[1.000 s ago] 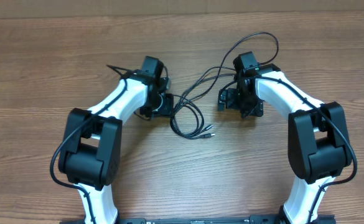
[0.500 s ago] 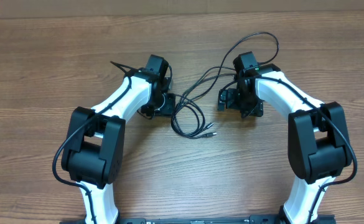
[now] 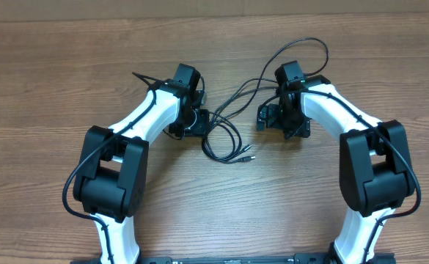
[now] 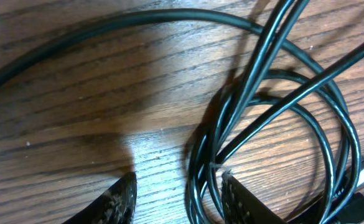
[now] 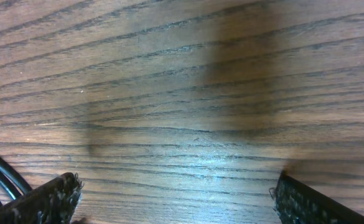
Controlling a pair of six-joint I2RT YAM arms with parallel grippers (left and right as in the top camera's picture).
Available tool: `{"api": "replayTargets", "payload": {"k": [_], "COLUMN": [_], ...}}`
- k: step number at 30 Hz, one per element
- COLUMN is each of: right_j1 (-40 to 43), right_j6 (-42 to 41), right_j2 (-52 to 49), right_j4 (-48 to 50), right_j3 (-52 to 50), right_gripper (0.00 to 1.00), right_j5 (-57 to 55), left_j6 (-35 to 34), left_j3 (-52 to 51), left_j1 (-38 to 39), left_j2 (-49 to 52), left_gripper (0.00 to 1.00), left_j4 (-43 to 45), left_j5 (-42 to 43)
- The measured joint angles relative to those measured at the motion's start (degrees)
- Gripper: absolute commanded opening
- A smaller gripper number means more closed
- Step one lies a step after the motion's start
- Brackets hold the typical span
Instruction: Untangle cables
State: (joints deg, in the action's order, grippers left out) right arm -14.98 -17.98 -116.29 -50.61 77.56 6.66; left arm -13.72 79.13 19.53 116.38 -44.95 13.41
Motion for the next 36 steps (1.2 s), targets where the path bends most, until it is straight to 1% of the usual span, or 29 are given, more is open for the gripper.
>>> {"api": "replayTargets", "payload": {"k": [6, 13, 19, 24, 36], "right_j1": [0.0, 0.0, 0.0, 0.0, 0.0], "right_j6": [0.0, 0.0, 0.02, 0.0, 0.0], "right_j2": [0.0, 0.0, 0.0, 0.0, 0.0], "right_j4": [0.0, 0.0, 0.0, 0.0, 0.02], "right_j3": [0.0, 0.0, 0.0, 0.0, -0.02], "right_gripper": [1.0, 1.0, 1.0, 1.0, 1.0], "right_j5": [0.02, 0.02, 0.02, 0.02, 0.02], "left_j6": [-0.72, -1.01, -1.18, -1.18, -2.47], "left_j3": [0.0, 0.0, 0.0, 0.0, -0.68], "left_j1": [0.0, 0.0, 0.0, 0.0, 0.74], "left_j2": [0.15, 0.17, 0.17, 0.33, 0.33], "left_gripper": [0.44, 0.47, 0.46, 0.45, 0.46], "left_j4": [-0.02, 0.72, 2.45, 2.23, 2.08], "left_j5": [-1.11, -2.23, 1.73, 2.47, -4.5]}}
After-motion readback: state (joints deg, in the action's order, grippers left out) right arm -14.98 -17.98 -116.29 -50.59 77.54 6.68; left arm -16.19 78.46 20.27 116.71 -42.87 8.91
